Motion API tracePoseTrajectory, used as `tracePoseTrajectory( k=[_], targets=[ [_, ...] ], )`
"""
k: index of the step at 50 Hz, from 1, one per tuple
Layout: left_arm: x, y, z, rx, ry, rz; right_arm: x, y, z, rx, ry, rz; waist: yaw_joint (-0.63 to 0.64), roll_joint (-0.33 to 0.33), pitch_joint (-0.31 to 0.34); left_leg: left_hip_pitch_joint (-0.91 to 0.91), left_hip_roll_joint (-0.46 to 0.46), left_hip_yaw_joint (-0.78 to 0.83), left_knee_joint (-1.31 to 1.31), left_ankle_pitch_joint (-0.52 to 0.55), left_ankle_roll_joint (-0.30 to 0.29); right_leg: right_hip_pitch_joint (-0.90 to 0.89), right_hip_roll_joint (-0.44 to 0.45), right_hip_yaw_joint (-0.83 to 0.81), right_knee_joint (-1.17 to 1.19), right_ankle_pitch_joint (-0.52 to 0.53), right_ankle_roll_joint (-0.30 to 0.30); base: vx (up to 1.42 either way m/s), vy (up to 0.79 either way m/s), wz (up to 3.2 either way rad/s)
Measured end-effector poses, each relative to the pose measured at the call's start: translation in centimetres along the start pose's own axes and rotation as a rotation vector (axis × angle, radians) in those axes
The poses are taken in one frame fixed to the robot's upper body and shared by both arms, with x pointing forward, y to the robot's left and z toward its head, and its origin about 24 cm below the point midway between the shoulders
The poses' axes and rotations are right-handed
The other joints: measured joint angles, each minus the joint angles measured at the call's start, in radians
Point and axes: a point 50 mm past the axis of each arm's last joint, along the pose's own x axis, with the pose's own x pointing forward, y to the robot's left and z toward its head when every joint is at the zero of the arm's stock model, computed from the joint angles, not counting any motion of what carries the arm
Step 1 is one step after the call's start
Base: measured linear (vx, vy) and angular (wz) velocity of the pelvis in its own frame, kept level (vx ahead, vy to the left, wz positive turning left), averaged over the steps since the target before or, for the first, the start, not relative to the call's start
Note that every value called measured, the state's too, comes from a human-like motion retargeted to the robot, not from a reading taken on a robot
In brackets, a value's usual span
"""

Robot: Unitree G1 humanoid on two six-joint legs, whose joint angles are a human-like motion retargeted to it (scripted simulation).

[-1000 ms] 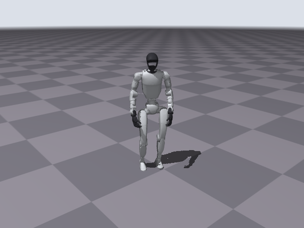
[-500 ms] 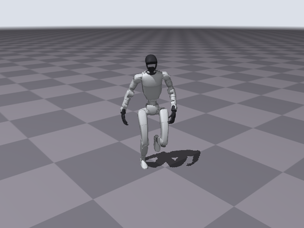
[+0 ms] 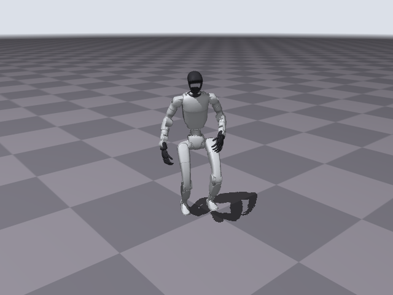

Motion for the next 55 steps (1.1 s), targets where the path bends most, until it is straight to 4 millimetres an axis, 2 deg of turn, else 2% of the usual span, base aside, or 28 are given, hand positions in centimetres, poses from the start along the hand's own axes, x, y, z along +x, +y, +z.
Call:
tracePoseTrajectory(
  k=[4,8,10,13,15,16,19,22,25,28,30,32,35,38,40,42,45,49,53,55],
  targets=[
    [-1.8,0.9,-0.6,0.047,0.036,0.017,-0.6,0.5,7.6,-0.115,-0.309,0.046,0.020,-0.028,0.024,-0.089,-0.006,-0.014,0.019,0.028,0.005,-0.005,-0.004,0.028,0.032,-0.007,0.012,0.08,0.02,-0.36],
    [-4.6,2.0,-0.5,0.063,0.045,0.024,-4.1,3.3,14.3,-0.212,-0.655,0.181,0.064,-0.063,0.010,-0.152,-0.012,-0.005,0.125,0.109,0.002,-0.027,-0.021,0.062,0.015,0.070,0.034,0.14,0.06,-0.37],
    [-6.1,2.5,-0.3,0.064,0.049,0.024,-6.2,4.7,16.1,-0.236,-0.792,0.238,0.080,-0.084,-0.010,-0.168,-0.015,0.014,0.204,0.173,-0.001,-0.043,-0.027,0.091,-0.009,0.152,0.060,0.17,0.07,-0.08],
    [-8.0,2.7,-0.8,0.057,0.083,0.019,-8.4,5.5,17.0,-0.250,-0.907,0.259,0.075,-0.114,-0.044,-0.161,-0.016,0.038,0.334,0.278,0.004,-0.060,-0.003,0.152,-0.047,0.375,0.153,0.18,0.05,0.25],
    [-9.1,2.6,-1.5,0.047,0.122,0.015,-9.1,5.4,16.7,-0.248,-0.935,0.236,0.063,-0.125,-0.067,-0.135,-0.006,0.045,0.422,0.327,0.009,-0.080,0.006,0.157,-0.049,0.476,0.184,0.17,0.03,0.22],
    [-9.5,2.5,-2.0,0.043,0.146,0.015,-9.2,5.2,16.4,-0.243,-0.926,0.215,0.054,-0.129,-0.078,-0.112,0.002,0.047,0.460,0.338,0.013,-0.094,0.008,0.148,-0.046,0.482,0.180,0.16,0.02,0.10],
    [-10.0,2.2,-3.7,0.028,0.223,0.025,-8.3,4.4,14.6,-0.222,-0.847,0.143,0.023,-0.138,-0.109,-0.026,0.025,0.053,0.535,0.342,0.025,-0.130,0.017,0.117,-0.045,0.461,0.153,0.15,0.02,0.01],
    [-9.2,1.8,-5.2,0.005,0.281,0.035,-6.0,3.6,11.0,-0.196,-0.656,0.086,-0.005,-0.140,-0.129,0.078,0.027,0.063,0.528,0.303,0.028,-0.155,0.034,0.096,-0.053,0.406,0.124,0.14,0.05,-0.13],
    [-7.3,1.4,-5.9,-0.030,0.301,0.039,-3.3,3.3,5.1,-0.164,-0.357,0.077,-0.023,-0.138,-0.137,0.178,0.008,0.073,0.482,0.236,0.026,-0.160,0.046,0.083,-0.045,0.324,0.091,0.12,0.09,-0.12],
    [-4.4,0.9,-5.6,-0.063,0.282,0.043,-1.9,3.8,-2.7,-0.125,0.024,0.121,-0.030,-0.127,-0.124,0.261,-0.019,0.059,0.446,0.164,0.014,-0.153,0.045,0.060,0.014,0.194,0.037,0.08,0.07,-0.01],
    [-2.1,0.6,-4.9,-0.086,0.254,0.041,-2.3,4.6,-7.9,-0.100,0.285,0.170,-0.029,-0.114,-0.104,0.305,-0.031,0.040,0.429,0.124,0.005,-0.147,0.036,0.037,0.073,0.082,-0.009,0.03,0.03,0.02],
    [0.2,0.1,-3.8,-0.102,0.218,0.020,-3.4,5.5,-11.8,-0.066,0.492,0.221,-0.027,-0.096,-0.075,0.339,-0.035,0.021,0.405,0.099,0.000,-0.138,0.021,0.007,0.125,0.004,-0.043,0.01,0.01,0.09],
    [3.0,-0.8,-1.8,-0.112,0.151,-0.046,-5.0,7.2,-15.1,-0.012,0.674,0.294,-0.024,-0.065,-0.042,0.372,-0.025,0.004,0.349,0.092,-0.004,-0.117,0.004,-0.031,0.151,-0.052,-0.067,0.01,0.01,0.25],
    [4.3,-1.9,-0.3,-0.114,0.088,-0.126,-5.4,8.5,-15.9,0.019,0.719,0.347,-0.016,-0.035,-0.031,0.388,-0.011,-0.001,0.268,0.106,-0.012,-0.081,-0.005,-0.062,0.105,-0.044,-0.065,0.02,-0.01,0.29],
    [4.6,-2.6,0.2,-0.119,0.066,-0.170,-5.2,9.0,-15.7,0.023,0.711,0.362,-0.005,-0.016,-0.032,0.396,-0.008,-0.001,0.195,0.111,-0.027,-0.056,-0.006,-0.078,0.055,-0.025,-0.055,0.04,-0.02,0.21],
    [4.4,-3.3,-0.1,-0.136,0.073,-0.201,-4.5,8.9,-14.9,0.008,0.676,0.359,0.007,0.001,-0.041,0.403,-0.009,0.003,0.102,0.109,-0.048,-0.033,-0.005,-0.089,-0.002,0.001,-0.041,0.03,-0.01,0.06],
    [3.6,-4.2,-1.6,-0.169,0.134,-0.225,-3.2,8.0,-13.0,-0.027,0.586,0.326,0.022,0.022,-0.059,0.429,-0.019,0.007,-0.083,0.101,-0.086,0.006,-0.004,-0.099,-0.101,0.049,-0.016,0.07,-0.01,0.07],
    [1.4,-5.2,-5.6,-0.210,0.316,-0.221,-1.0,5.5,-8.5,-0.118,0.393,0.228,0.015,0.028,-0.085,0.503,-0.060,0.004,-0.419,0.117,-0.131,0.061,-0.018,-0.102,-0.232,0.112,0.020,0.08,0.01,0.04],
    [-1.9,-6.2,-9.7,-0.236,0.531,-0.214,0.5,3.1,-2.4,-0.232,0.144,0.107,-0.020,0.005,-0.101,0.616,-0.117,0.006,-0.743,0.195,-0.147,0.098,-0.058,-0.097,-0.307,0.128,0.043,0.07,0.03,0.03],
    [-3.7,-6.9,-11.2,-0.246,0.617,-0.219,0.8,2.5,0.3,-0.264,0.030,0.061,-0.033,-0.001,-0.099,0.638,-0.125,0.012,-0.781,0.196,-0.145,0.093,-0.068,-0.094,-0.281,0.111,0.046,0.00,0.00,0.00]
  ],
)
